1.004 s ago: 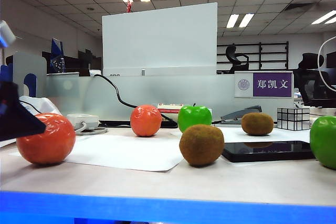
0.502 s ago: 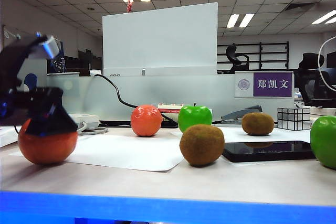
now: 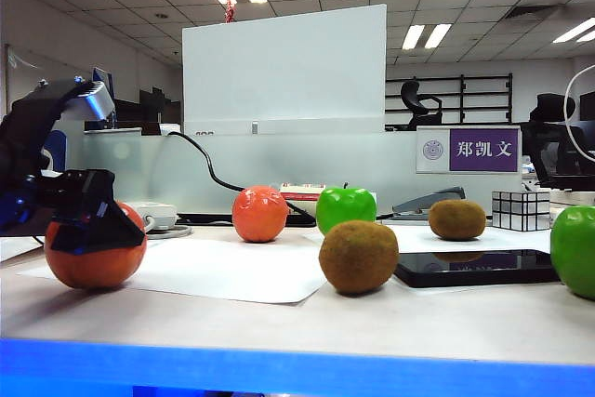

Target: Put the same fruits together.

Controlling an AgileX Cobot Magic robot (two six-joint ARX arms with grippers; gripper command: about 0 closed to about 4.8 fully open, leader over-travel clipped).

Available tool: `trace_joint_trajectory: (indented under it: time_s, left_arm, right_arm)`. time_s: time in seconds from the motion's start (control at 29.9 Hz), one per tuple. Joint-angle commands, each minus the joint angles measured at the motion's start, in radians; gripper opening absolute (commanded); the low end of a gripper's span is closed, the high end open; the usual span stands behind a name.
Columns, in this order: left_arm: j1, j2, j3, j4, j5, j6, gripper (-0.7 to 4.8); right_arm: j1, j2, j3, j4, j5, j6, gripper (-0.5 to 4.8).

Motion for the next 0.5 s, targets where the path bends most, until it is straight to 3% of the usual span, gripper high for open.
trace_joint_trajectory:
  time_s: [0.03,0.27,0.5]
  left_arm:
    - [0.0,0.007,0.002,-0.05,-0.033,0.008,-0.06]
    - [0.0,0.025,0.094,-0.048,-0.012,0.047,-0.06]
    - [0.0,0.216,0.301,-0.047,0.031,0.068,-0.06]
  right_arm:
    - [0.0,-0.001,0.007,0.02,0.003,-0.007,2.52]
    - [0.0,-0.001,0.007,0.02,0.002,-0.007,2.52]
    - [0.0,-0.001,0.007,0.02,-0.001,-0.008,2.52]
